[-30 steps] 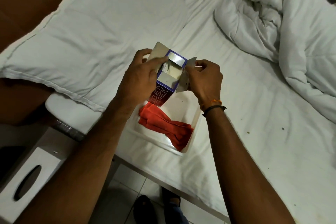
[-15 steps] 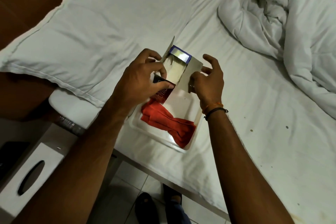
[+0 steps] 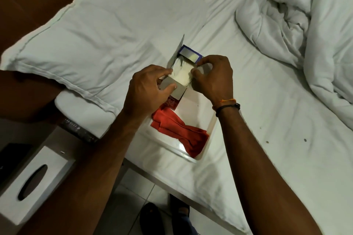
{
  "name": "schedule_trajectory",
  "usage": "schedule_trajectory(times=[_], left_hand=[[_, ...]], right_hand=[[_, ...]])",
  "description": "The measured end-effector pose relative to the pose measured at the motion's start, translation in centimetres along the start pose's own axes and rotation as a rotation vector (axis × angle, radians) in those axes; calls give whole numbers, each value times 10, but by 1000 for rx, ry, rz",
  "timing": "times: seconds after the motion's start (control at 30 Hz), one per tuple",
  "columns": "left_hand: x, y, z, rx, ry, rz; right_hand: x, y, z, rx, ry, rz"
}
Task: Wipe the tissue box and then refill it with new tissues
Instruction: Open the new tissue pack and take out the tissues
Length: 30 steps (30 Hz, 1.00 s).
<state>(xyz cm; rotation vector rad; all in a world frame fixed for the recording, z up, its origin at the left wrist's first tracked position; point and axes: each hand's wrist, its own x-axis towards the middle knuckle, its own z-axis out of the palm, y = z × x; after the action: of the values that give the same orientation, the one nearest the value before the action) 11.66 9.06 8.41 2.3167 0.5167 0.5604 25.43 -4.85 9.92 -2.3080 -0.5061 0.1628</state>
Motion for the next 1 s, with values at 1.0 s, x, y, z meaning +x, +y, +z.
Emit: schedule_trajectory(times=[1.0], left_hand=[[-3, 25, 22, -172, 82, -252]], right_hand=[[24, -20, -1, -450, 14, -73]])
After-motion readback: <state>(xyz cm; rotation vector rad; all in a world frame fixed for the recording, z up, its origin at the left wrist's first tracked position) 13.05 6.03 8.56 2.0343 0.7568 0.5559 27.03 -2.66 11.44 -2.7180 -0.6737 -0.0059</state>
